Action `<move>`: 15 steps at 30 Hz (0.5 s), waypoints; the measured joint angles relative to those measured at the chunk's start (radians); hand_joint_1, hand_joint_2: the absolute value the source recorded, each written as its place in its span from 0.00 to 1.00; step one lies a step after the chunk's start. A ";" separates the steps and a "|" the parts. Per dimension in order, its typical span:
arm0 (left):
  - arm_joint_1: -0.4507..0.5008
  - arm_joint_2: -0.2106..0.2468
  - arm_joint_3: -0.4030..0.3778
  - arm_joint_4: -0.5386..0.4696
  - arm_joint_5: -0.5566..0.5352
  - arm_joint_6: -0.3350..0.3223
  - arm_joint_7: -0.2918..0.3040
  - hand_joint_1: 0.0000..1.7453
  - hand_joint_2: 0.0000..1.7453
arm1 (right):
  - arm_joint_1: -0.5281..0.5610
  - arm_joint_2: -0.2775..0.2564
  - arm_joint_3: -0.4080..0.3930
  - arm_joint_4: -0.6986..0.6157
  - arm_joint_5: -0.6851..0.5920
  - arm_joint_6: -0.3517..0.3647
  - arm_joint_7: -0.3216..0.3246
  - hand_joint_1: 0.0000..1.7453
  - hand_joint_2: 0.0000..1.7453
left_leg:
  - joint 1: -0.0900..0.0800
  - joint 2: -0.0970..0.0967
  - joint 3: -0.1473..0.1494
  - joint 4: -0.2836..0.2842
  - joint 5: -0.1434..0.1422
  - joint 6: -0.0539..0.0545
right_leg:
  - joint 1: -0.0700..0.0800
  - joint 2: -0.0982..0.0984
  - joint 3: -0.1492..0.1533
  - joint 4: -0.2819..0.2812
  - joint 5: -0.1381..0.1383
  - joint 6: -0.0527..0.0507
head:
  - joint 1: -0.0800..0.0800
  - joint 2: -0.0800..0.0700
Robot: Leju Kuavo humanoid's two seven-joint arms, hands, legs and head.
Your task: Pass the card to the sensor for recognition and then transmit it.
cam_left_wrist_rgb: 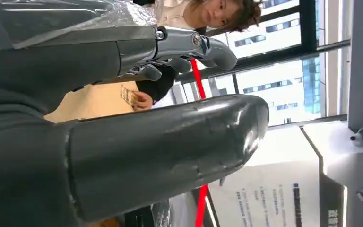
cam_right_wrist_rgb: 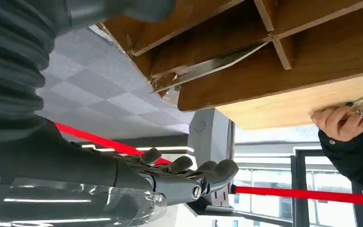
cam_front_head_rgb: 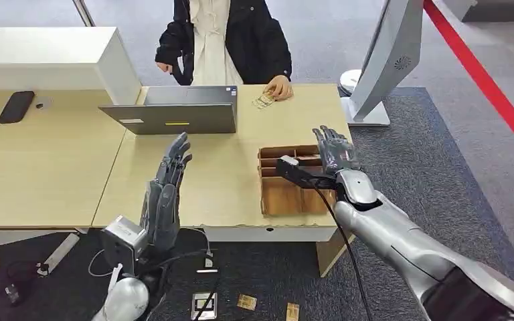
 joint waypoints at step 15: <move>-0.007 -0.003 0.000 0.006 0.002 -0.006 0.000 0.00 0.00 | -0.002 -0.002 0.006 0.000 -0.013 0.019 0.000 1.00 1.00 | 0.000 0.000 0.000 0.000 0.000 0.000 | 0.000 0.000 0.000 0.000 0.000 0.000 | 0.000 0.000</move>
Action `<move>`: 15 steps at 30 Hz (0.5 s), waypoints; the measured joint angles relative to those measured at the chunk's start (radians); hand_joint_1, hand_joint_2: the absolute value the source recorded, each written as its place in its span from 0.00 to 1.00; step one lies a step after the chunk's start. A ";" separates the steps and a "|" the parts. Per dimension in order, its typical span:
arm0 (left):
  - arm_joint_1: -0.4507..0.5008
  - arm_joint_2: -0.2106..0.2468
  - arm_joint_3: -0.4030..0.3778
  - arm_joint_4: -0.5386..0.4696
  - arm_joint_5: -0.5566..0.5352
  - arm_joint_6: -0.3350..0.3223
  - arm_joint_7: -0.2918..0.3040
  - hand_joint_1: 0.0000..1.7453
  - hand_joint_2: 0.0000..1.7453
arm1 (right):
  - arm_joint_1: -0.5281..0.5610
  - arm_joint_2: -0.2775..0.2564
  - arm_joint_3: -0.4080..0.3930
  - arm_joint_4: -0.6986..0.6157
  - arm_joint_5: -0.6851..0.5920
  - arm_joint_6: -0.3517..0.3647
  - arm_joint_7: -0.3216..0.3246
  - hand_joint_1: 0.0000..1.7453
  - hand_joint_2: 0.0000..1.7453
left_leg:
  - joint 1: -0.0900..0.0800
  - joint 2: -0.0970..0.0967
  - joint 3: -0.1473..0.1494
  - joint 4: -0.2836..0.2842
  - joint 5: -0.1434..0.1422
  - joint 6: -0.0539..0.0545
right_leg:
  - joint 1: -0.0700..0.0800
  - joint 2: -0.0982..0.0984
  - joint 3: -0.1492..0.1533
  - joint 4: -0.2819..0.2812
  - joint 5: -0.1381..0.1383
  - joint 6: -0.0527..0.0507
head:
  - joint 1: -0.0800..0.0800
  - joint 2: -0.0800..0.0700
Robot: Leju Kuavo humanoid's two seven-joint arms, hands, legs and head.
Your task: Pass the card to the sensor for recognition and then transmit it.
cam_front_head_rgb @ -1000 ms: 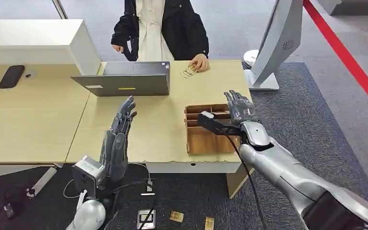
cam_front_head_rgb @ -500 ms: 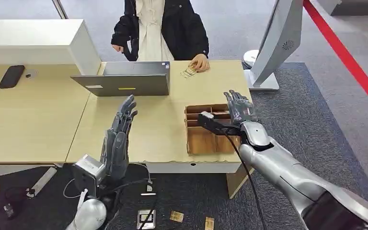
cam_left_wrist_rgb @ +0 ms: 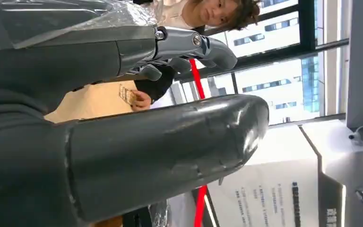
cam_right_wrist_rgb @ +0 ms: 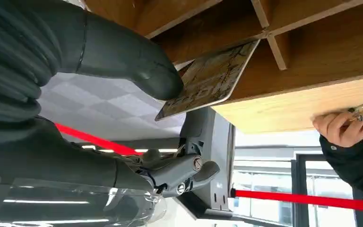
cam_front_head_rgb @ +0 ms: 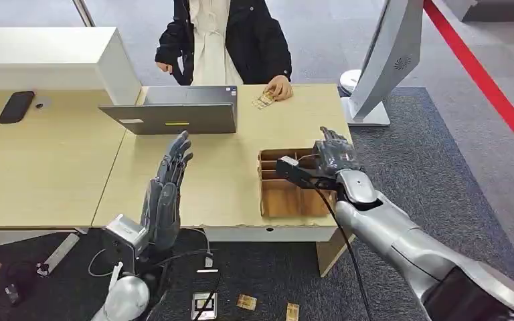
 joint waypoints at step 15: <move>-0.002 0.000 -0.001 0.003 0.000 0.000 0.012 0.00 0.00 | 0.002 -0.002 0.000 -0.002 0.017 -0.064 0.015 1.00 1.00 | 0.000 0.000 0.000 0.000 0.000 0.000 | 0.000 0.000 0.000 0.000 0.000 0.000 | 0.000 0.000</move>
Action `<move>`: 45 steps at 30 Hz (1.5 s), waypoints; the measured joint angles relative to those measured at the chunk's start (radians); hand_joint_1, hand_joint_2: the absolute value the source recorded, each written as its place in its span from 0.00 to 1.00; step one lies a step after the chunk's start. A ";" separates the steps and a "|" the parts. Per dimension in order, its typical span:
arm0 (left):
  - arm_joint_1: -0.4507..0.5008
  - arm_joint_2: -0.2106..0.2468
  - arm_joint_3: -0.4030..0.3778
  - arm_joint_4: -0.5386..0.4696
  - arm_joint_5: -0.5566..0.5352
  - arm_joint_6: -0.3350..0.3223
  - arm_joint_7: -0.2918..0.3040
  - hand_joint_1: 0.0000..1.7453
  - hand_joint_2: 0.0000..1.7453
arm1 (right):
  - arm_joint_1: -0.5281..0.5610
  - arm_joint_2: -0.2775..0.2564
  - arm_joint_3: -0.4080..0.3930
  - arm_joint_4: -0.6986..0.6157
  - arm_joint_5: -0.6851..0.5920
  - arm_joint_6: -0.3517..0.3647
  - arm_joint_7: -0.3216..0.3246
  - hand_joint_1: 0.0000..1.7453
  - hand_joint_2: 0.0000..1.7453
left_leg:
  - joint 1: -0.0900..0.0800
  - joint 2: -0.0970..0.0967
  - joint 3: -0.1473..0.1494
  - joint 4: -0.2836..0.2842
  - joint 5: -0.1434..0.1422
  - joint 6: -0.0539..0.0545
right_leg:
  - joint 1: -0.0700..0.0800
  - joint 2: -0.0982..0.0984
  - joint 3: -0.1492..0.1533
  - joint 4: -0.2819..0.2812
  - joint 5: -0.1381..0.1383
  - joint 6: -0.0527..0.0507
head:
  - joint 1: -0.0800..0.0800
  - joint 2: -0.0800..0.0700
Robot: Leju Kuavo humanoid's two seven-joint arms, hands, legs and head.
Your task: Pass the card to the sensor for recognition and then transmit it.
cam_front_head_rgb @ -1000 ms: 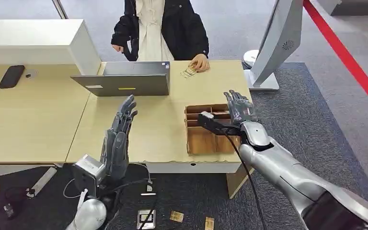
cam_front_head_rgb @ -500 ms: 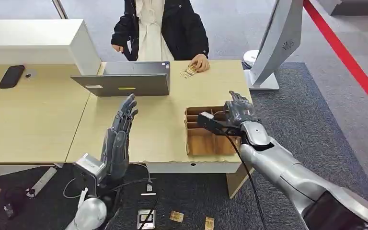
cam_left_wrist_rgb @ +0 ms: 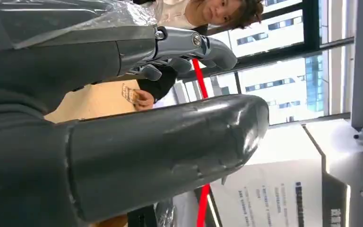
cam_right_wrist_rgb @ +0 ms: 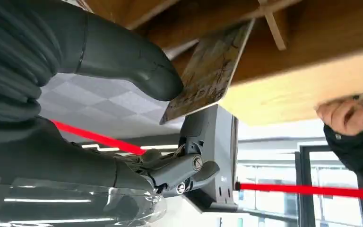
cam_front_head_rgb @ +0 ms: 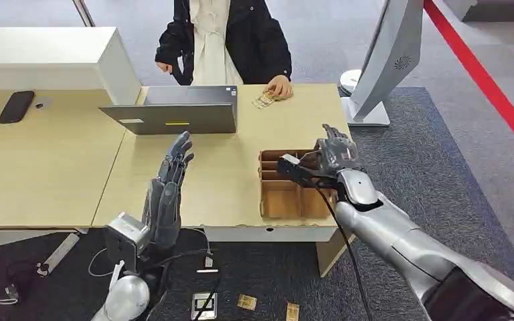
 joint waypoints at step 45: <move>-0.017 0.000 -0.015 0.000 0.011 -0.005 -0.006 0.00 0.00 | -0.257 0.085 -0.006 -0.057 0.108 0.031 0.012 1.00 1.00 | 0.001 0.000 -0.001 0.000 0.001 0.000 | 0.000 0.000 0.000 0.000 0.001 -0.001 | 0.000 0.000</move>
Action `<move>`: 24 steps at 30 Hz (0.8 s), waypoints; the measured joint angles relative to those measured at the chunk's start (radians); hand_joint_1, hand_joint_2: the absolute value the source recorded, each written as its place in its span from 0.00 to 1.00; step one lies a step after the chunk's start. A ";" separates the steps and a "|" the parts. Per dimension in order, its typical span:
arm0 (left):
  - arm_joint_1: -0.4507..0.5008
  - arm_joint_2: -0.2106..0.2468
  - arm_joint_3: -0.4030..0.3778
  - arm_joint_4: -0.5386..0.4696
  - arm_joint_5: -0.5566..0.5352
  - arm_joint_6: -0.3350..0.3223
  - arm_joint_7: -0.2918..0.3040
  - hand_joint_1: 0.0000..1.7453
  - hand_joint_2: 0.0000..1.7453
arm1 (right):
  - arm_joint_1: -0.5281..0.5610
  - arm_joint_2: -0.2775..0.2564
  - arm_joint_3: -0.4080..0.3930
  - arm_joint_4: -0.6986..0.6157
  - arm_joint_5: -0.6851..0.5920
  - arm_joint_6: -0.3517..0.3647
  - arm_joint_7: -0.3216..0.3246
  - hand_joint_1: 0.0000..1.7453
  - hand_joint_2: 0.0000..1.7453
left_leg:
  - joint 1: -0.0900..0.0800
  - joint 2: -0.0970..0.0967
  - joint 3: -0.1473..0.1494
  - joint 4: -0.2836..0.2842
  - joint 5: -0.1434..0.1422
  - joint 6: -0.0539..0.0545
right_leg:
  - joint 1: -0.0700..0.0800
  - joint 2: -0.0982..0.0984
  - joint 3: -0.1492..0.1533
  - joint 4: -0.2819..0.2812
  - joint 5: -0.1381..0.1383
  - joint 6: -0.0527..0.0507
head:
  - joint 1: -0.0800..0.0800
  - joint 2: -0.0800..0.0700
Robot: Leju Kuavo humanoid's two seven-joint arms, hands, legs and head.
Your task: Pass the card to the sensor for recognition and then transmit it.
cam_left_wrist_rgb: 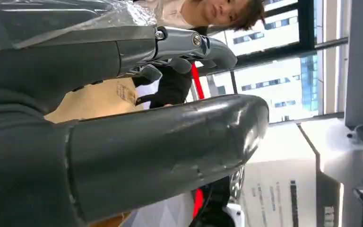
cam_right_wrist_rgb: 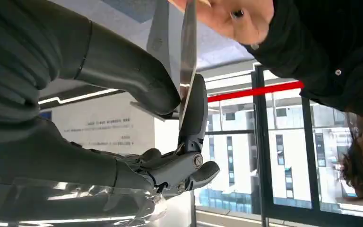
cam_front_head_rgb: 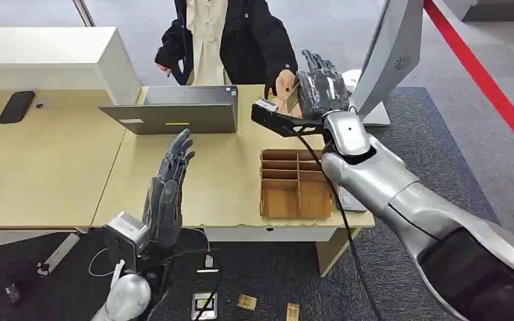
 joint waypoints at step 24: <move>-0.031 -0.005 -0.020 0.000 -0.001 -0.027 -0.004 0.00 0.00 | -0.126 0.138 0.015 0.215 -0.005 0.052 0.071 1.00 1.00 | 0.000 0.000 0.000 0.000 0.000 0.000 | 0.000 0.000 0.000 0.000 0.000 0.000 | 0.000 0.000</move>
